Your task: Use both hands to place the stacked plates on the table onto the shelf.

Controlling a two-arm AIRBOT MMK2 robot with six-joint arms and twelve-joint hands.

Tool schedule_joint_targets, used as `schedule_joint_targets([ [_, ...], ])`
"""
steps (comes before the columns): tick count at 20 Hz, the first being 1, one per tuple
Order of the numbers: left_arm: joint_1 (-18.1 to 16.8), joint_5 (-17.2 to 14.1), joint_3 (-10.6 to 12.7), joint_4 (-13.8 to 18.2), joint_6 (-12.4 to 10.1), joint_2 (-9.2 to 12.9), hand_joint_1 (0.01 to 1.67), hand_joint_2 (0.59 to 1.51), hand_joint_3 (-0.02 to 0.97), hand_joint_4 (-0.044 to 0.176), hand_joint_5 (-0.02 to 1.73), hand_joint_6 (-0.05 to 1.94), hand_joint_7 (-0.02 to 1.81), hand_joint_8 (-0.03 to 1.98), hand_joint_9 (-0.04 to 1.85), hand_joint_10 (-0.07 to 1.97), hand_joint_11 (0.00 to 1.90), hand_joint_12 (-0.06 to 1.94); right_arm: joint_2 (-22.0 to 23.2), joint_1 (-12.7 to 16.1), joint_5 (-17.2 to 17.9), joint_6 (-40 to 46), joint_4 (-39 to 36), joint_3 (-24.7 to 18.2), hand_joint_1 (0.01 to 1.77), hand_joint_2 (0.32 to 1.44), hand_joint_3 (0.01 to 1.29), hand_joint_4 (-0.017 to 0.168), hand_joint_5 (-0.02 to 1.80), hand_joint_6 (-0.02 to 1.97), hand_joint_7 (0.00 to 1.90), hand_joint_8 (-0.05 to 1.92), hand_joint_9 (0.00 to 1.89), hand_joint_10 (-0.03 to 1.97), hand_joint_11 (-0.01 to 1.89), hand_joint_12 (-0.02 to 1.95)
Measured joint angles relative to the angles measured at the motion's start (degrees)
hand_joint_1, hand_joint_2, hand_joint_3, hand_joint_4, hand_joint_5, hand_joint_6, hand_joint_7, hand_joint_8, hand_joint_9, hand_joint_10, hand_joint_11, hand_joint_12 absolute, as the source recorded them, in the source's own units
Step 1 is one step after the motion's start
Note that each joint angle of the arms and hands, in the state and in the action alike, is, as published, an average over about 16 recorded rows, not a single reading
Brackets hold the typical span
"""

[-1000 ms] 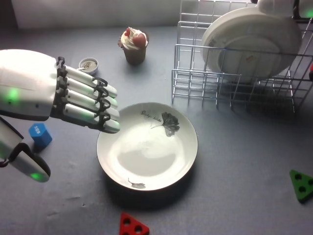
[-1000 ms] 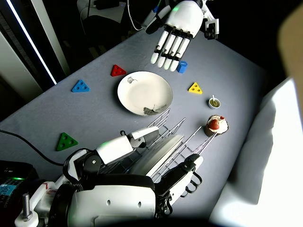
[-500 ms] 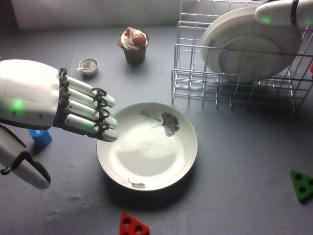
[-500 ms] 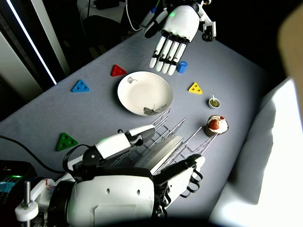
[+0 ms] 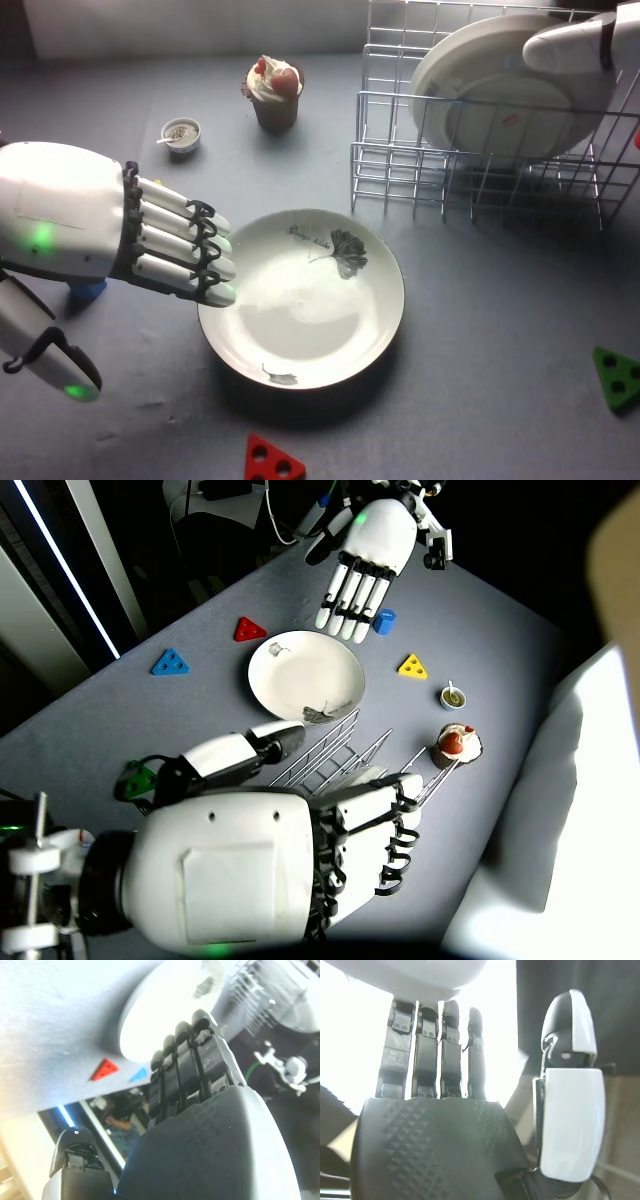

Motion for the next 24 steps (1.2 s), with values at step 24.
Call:
schedule_joint_targets([
  [24, 3.7, 6.3, -2.8, 2.4, 2.7, -0.3, 0.05, 1.061, 0.017, -0.005, 0.19, 0.00, 0.25, 0.00, 0.26, 0.01, 0.24, 0.01, 17.0, 2.8, -11.3, -41.9, -8.9, -36.2, 1.10, 0.86, 0.01, 0.001, 0.16, 0.02, 0.19, 0.01, 0.21, 0.01, 0.28, 0.03],
])
